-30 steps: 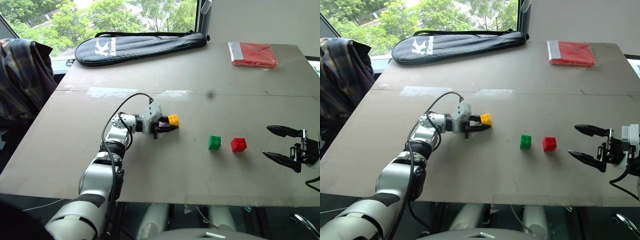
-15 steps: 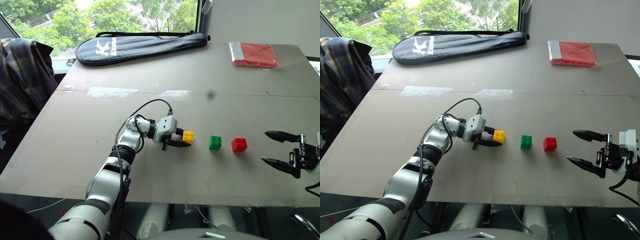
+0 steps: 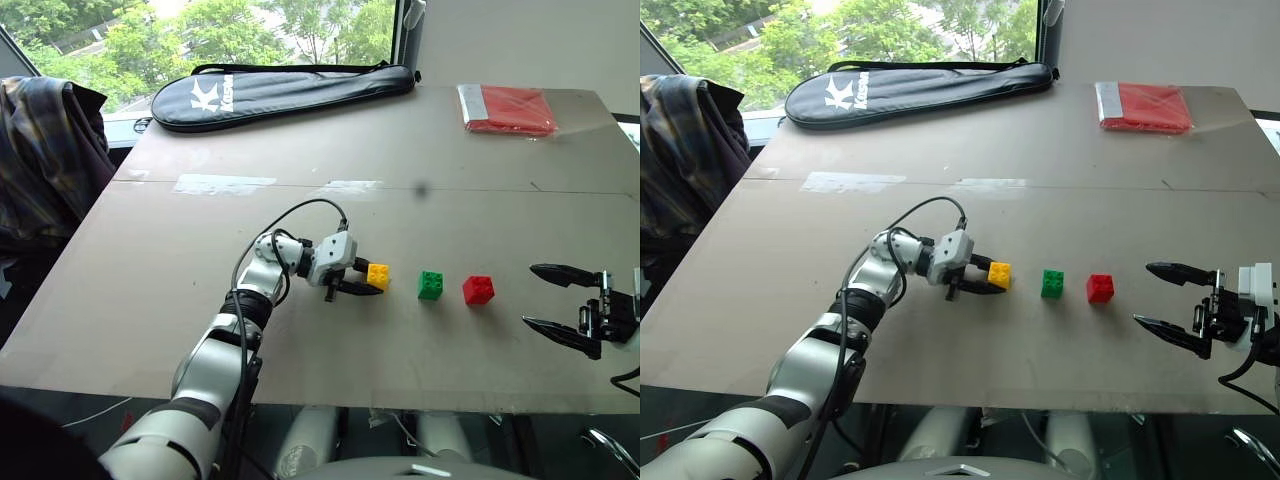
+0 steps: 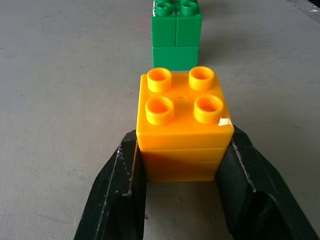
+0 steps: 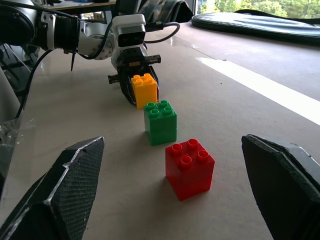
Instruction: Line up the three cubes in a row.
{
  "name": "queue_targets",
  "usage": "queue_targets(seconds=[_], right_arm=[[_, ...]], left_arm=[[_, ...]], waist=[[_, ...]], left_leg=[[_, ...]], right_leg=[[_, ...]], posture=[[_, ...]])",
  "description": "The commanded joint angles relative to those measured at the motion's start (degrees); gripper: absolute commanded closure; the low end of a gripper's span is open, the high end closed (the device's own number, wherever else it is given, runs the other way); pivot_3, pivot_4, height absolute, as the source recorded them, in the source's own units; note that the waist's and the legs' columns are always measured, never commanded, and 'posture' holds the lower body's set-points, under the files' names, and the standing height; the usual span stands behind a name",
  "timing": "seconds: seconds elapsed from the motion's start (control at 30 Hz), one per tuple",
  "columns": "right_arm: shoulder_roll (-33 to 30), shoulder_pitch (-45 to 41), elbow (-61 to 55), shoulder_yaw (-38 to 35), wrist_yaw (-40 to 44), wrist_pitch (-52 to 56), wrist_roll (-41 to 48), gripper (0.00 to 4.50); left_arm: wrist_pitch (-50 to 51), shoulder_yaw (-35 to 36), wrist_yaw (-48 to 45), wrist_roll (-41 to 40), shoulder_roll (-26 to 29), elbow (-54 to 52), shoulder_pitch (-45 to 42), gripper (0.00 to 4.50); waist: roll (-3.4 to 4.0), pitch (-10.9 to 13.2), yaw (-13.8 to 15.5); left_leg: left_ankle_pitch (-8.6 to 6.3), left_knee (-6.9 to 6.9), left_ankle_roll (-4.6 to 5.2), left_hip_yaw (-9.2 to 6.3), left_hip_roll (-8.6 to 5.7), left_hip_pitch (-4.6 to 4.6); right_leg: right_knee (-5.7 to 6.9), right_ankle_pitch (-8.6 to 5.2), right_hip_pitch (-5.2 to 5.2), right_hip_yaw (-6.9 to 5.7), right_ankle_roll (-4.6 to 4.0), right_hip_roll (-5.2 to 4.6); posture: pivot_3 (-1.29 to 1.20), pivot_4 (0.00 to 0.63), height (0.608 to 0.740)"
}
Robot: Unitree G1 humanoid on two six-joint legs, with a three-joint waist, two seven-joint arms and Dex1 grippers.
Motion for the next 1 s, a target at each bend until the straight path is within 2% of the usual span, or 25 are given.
queue_targets(seconds=[0.03, 0.23, 0.37, 0.47, 0.7, 0.83, 1.0], right_arm=[[-0.22, -0.04, -0.92, -1.63, 0.24, -0.94, 0.40, 0.00], [-0.28, -0.32, -0.51, -1.79, 0.03, -1.73, 0.00, 0.00], [-0.32, -0.34, -0.53, -1.66, -0.04, -1.82, 0.09, 0.00], [-0.27, -0.39, -0.65, -1.55, -0.23, -1.87, 0.07, 0.00], [-0.10, -0.50, -1.40, -1.13, -0.88, -1.46, 0.10, 0.00], [0.20, -0.30, -1.94, -0.72, -1.22, -1.13, 0.21, 0.00], [1.62, 0.63, -1.68, -0.38, -1.91, -0.69, 0.43, 0.00]], left_arm=[[0.94, -2.05, 0.89, 1.24, -0.99, 0.95, 1.65, 3.22], [3.97, -2.62, -1.23, 1.09, -0.81, 1.40, 1.20, 3.22], [4.02, -2.49, -1.01, 1.08, -0.62, 1.12, 1.26, 1.22], [3.50, -2.48, -0.19, 1.43, -0.42, 1.24, 1.26, 0.16], [4.62, -1.54, 0.97, 0.35, 0.60, 0.05, 0.77, 0.07], [10.85, 2.78, -1.86, -6.50, 2.07, -5.88, 0.87, 0.07], [18.88, 5.44, -4.24, -12.22, 7.74, -18.42, 4.88, 0.07]], waist=[[0.00, 0.00, 0.02], [0.00, 0.00, 0.02], [0.01, -0.01, -0.02], [0.01, -0.02, 0.00], [0.01, -0.02, -0.05], [-0.03, 0.01, -0.22], [-0.11, 0.08, -0.79]], left_leg=[[0.00, 0.00, 0.00, 0.00, 0.00, 0.00], [0.00, 0.01, 0.00, 0.00, 0.00, 0.02], [0.00, 0.01, 0.00, 0.00, 0.00, 0.03], [0.00, 0.01, 0.00, -0.01, 0.00, 0.04], [0.02, 0.02, 0.00, -0.01, 0.02, 0.08], [0.02, 0.02, 0.01, -0.01, 0.03, 0.05], [0.02, -0.06, -0.02, -0.01, 0.11, -0.03]], right_leg=[[0.00, 0.00, 0.00, 0.00, 0.00, 0.00], [0.00, 0.00, 0.03, 0.00, 0.00, 0.00], [0.00, 0.00, 0.05, 0.00, 0.00, 0.02], [0.00, 0.00, 0.05, 0.00, 0.00, 0.01], [0.02, 0.00, 0.08, 0.01, 0.00, 0.02], [0.02, 0.00, 0.05, 0.01, 0.00, 0.05], [0.02, 0.00, -0.09, 0.04, -0.03, 0.13]], posture=[[0.00, 0.150, 0.694], [0.00, 0.150, 0.694], [0.00, 0.150, 0.694], [0.00, 0.150, 0.694], [0.00, 0.150, 0.694], [0.00, 0.150, 0.694], [0.00, 0.150, 0.694]])
